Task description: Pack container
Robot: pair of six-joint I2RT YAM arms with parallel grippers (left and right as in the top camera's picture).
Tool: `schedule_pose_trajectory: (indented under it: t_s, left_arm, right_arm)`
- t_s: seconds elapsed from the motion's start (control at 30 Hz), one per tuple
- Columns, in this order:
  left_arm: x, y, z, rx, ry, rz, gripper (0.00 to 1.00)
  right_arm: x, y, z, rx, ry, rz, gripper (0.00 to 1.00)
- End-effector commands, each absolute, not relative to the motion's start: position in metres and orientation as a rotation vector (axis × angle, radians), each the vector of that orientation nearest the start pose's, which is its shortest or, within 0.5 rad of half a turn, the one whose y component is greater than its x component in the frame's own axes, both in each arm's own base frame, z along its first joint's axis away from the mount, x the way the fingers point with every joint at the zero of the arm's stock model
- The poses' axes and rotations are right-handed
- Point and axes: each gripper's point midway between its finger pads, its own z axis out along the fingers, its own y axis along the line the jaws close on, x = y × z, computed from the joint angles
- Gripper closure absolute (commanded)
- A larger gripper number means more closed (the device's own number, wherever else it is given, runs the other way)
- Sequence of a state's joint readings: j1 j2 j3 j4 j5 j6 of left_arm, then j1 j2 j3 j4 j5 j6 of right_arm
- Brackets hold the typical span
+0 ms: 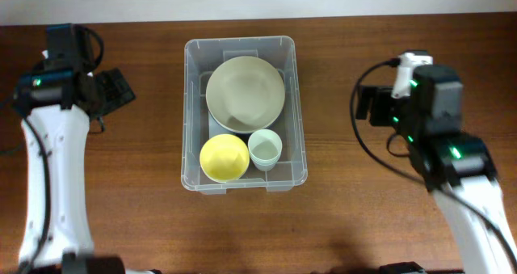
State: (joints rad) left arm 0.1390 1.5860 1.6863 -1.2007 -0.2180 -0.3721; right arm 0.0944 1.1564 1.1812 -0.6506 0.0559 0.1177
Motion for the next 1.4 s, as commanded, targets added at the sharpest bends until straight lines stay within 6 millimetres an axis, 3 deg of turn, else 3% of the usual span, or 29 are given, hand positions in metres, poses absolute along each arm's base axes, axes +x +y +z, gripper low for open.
schedule_pose_trajectory:
  t_s: [0.0,0.1,0.3,0.37,0.47,0.6,1.03,1.17,1.37]
  left_arm:
    - [0.326,0.087,0.299,-0.663,2.367,0.206,0.00]
    - [0.300,0.083,0.304,-0.650,2.277,0.189,0.00]
    - [0.247,0.075,0.301,-0.625,2.084,0.151,0.00]
    - [0.221,0.072,0.297,-0.615,2.001,0.136,0.00]
    - [0.205,0.069,0.291,-0.610,1.967,0.130,0.00]
    - [0.197,0.068,0.288,-0.608,1.955,0.127,0.00]
    - [0.197,0.068,0.287,-0.609,1.958,0.127,0.00]
    - [0.197,0.068,0.287,-0.609,1.958,0.127,0.00]
    - [0.197,0.068,0.287,-0.609,1.958,0.127,0.00]
  right_arm:
    - [0.319,0.018,0.299,0.119,2.100,0.082,0.01]
    - [0.294,0.008,0.284,0.204,2.082,0.071,0.01]
    - [0.245,0.004,0.247,0.210,2.044,0.082,0.01]
    - [0.228,0.002,0.239,0.209,2.007,0.089,0.01]
    - [0.222,0.000,0.239,0.212,1.984,0.083,0.01]
    - [0.221,-0.002,0.236,0.215,1.999,0.069,0.01]
    - [0.219,-0.002,0.232,0.215,2.014,0.065,0.01]
    - [0.217,-0.013,0.229,0.252,2.024,-0.002,0.01]
    - [0.215,-0.007,0.222,0.069,2.000,-0.054,0.01]
